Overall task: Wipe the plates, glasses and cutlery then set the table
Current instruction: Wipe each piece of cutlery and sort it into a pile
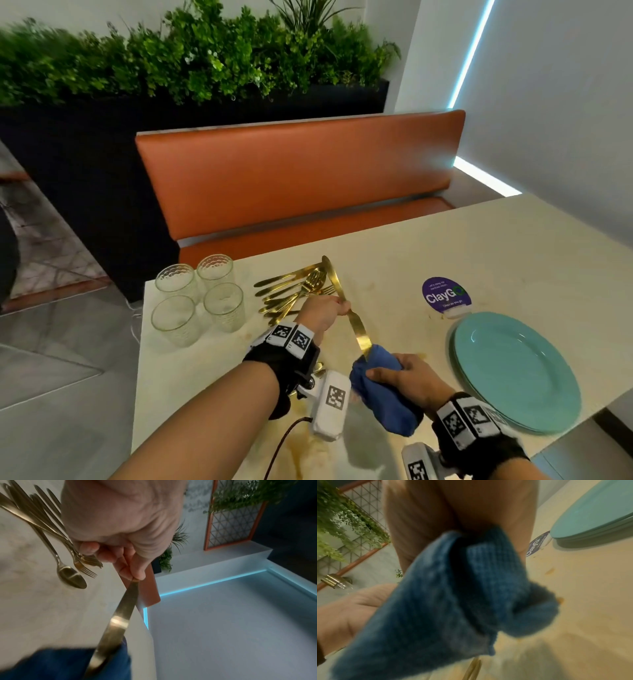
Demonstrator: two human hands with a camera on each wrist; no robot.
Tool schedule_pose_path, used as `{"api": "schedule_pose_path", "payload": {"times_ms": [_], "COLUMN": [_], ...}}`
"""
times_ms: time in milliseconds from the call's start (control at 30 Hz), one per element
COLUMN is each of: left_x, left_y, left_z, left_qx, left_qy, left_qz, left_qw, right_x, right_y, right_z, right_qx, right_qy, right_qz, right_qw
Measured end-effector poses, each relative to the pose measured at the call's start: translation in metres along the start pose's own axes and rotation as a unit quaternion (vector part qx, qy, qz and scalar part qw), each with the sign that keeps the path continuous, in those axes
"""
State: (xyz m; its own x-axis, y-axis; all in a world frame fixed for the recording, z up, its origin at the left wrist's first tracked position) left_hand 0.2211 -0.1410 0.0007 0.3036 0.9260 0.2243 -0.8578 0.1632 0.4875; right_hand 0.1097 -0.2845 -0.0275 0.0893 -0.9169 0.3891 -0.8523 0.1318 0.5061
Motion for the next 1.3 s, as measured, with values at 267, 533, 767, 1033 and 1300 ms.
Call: {"api": "schedule_pose_path", "payload": {"times_ms": [267,533,767,1033,1300], "left_x": [0.049,0.013,0.026,0.071,0.058], "left_y": [-0.003,0.01,0.016,0.017,0.027], "left_z": [0.018,0.006,-0.011,0.008,-0.023], "left_qx": [-0.022,-0.034,0.018,-0.126,-0.088], "left_qy": [0.054,0.065,0.074,-0.217,-0.288], "left_qz": [0.083,0.066,0.032,-0.004,-0.069], "left_qw": [0.995,0.995,0.997,0.968,0.951], "right_x": [0.033,-0.01,0.002,0.043,0.096], "right_y": [-0.006,-0.016,-0.012,-0.011,-0.022], "right_z": [-0.027,-0.047,-0.052,-0.057,-0.061], "right_qx": [0.024,0.065,0.053,0.059,0.047], "right_qy": [-0.136,0.011,0.037,0.162,-0.178], "right_qz": [0.081,0.024,0.006,-0.032,0.13], "right_qw": [0.987,0.998,0.998,0.985,0.974]}}
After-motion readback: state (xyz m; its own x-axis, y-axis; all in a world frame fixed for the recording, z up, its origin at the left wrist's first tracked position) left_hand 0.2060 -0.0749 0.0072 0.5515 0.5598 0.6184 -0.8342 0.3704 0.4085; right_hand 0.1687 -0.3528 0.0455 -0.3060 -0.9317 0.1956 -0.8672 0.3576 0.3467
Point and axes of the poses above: each hand's wrist, its own y-axis away from the middle knuckle, its own x-axis out of the back of the hand, z = x × y, the point moved 7 cm from there along -y, towards the middle knuckle, and after that the axes turned 2 degrees about z, right-handed, at the moved point
